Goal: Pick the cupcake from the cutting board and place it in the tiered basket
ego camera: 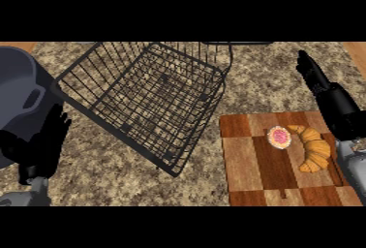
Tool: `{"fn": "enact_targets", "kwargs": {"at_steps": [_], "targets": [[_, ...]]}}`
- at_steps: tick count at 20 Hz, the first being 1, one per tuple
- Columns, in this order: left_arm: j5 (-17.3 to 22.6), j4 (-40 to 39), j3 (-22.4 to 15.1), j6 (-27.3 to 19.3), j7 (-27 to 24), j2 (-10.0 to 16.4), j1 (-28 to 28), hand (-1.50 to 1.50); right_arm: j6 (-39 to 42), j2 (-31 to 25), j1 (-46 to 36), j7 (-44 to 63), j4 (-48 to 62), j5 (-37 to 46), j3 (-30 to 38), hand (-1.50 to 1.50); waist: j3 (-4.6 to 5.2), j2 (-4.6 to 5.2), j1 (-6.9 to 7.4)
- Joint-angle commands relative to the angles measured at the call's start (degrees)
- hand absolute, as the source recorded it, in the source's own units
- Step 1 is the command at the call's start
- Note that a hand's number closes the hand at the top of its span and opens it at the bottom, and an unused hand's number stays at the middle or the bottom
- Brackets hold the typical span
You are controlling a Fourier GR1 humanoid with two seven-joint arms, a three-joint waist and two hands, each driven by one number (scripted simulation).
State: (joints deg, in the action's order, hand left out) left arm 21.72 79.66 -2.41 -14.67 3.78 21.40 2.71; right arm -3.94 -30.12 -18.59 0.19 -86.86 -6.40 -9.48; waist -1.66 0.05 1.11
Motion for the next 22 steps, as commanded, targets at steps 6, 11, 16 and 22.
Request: {"fn": "enact_targets", "kwargs": {"at_steps": [6,11,16,22], "targets": [[-18.2,9.9,-10.6,2.9,-8.6,8.8,7.7,0.0,-4.9,10.8,-11.9,0.0,-5.4,1.4,-4.0,1.5,1.49,-0.51,-0.06],[-18.4,10.6,-11.1,3.9,-7.9,9.4,6.3,0.0,-33.8,14.9,-3.8,8.8,1.7,15.3,4.1,-1.5,1.6,-0.51,-2.0],[-19.5,9.7,-10.2,6.0,-11.0,8.6,4.5,0.0,-35.1,14.8,-6.2,22.6,-4.2,29.7,-4.7,-1.5,1.76,-0.28,-1.37],[-22.0,10.9,-11.5,2.2,-7.9,8.0,3.7,0.0,-16.7,5.2,-5.0,45.7,-3.2,35.9,-11.3,-1.5,2.38,-1.42,-3.45]]}}
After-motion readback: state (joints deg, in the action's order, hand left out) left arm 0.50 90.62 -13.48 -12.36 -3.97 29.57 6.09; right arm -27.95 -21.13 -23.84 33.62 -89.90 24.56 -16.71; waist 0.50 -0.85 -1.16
